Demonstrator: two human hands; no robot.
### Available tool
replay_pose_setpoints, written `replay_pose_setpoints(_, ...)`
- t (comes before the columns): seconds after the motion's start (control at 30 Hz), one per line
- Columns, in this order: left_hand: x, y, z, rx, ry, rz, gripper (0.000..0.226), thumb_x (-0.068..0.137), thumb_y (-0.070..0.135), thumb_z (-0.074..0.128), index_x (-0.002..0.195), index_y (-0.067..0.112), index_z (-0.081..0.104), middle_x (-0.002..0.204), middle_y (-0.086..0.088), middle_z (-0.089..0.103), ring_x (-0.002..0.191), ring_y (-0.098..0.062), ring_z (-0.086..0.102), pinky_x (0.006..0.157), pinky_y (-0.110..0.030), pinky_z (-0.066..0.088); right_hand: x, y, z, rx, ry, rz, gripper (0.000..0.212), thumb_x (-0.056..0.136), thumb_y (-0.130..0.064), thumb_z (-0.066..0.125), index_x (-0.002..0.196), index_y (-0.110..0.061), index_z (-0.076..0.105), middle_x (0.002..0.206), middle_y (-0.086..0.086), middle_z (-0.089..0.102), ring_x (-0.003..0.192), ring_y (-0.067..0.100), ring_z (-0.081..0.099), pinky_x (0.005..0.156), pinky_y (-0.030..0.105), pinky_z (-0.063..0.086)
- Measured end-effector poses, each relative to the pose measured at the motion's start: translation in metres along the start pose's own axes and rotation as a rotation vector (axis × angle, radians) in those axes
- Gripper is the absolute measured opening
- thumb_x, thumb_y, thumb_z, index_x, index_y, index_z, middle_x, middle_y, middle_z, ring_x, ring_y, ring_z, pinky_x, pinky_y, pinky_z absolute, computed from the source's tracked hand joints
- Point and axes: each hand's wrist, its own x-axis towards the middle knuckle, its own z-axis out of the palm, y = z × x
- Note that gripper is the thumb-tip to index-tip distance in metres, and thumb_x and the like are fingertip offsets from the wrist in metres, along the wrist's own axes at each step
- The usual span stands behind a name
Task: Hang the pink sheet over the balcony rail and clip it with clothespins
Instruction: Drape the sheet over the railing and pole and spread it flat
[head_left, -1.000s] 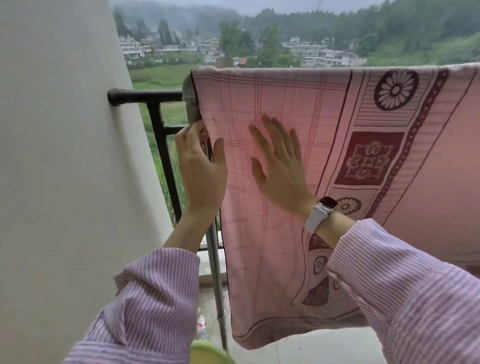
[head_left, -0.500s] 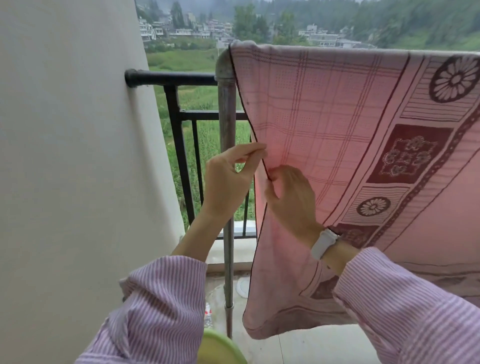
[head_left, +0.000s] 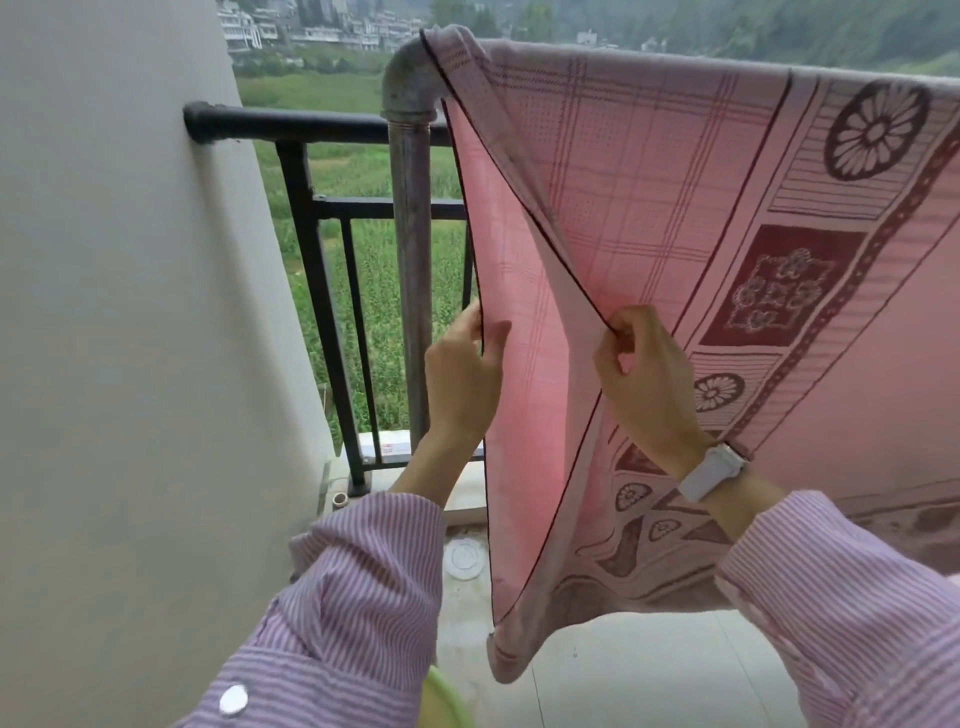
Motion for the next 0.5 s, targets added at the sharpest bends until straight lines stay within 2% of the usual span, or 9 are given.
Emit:
replay_pose_setpoints(0.07,-0.004,-0.003,0.002,0.016,0.094,0.03,0.017,0.088,0.016,0.057,0.095,0.005,0.067,0.084,-0.007,0.071,0.069,-0.015,0.063,0.067,-0.038,0.056,0.001,0.006,-0.006,-0.013,0.022,0.005,0.008,0.083,0.0,0.051,0.091,-0.001,0.05,0.083,0.015,0.057,0.066,0.026,0.054,0.051,0.036,0.046)
replay_pose_setpoints(0.1,-0.007,-0.005,0.0,0.024,0.123,0.038,0.015,0.087,0.016,0.058,0.092,0.005,0.068,0.079,-0.006,0.07,0.064,-0.014,0.062,0.062,-0.035,0.055,0.001,0.01,-0.009,-0.021,0.025,0.01,0.008,0.083,0.001,0.051,0.092,-0.001,0.05,0.086,0.016,0.055,0.065,0.026,0.053,0.05,0.037,0.046)
replay_pose_setpoints(0.23,-0.017,-0.02,-0.019,0.083,0.192,0.034,0.014,0.086,0.014,0.059,0.09,0.004,0.068,0.075,0.002,0.065,0.061,-0.01,0.056,0.061,-0.017,0.048,-0.004,0.023,-0.011,-0.046,0.019,0.017,0.007,0.083,0.003,0.049,0.089,0.0,0.05,0.088,0.019,0.05,0.061,0.024,0.046,0.047,0.039,0.044)
replay_pose_setpoints(0.3,-0.021,-0.022,-0.03,0.122,0.186,0.072,0.013,0.085,0.014,0.06,0.089,0.004,0.069,0.074,0.005,0.063,0.061,-0.009,0.056,0.062,-0.009,0.044,-0.007,0.024,-0.008,-0.015,0.035,0.028,0.006,0.083,0.002,0.048,0.088,0.0,0.05,0.087,0.019,0.049,0.063,0.018,0.042,0.049,0.035,0.04)
replay_pose_setpoints(0.4,-0.028,-0.026,-0.038,0.141,0.174,0.094,0.013,0.084,0.013,0.061,0.085,0.003,0.069,0.072,-0.005,0.068,0.06,-0.012,0.057,0.061,-0.008,0.042,-0.011,0.018,0.001,0.059,0.045,-0.03,0.008,0.083,-0.004,0.043,0.088,-0.001,0.05,0.085,0.017,0.047,0.066,0.006,0.033,0.054,0.019,0.032)
replay_pose_setpoints(0.5,-0.034,-0.03,-0.041,0.165,0.164,0.092,0.014,0.083,0.014,0.06,0.083,0.002,0.068,0.069,-0.008,0.069,0.057,-0.011,0.054,0.059,-0.004,0.039,-0.022,0.007,0.015,0.119,-0.01,-0.091,0.006,0.085,-0.007,0.043,0.09,-0.008,0.046,0.085,0.01,0.045,0.065,0.004,0.032,0.052,0.016,0.032)
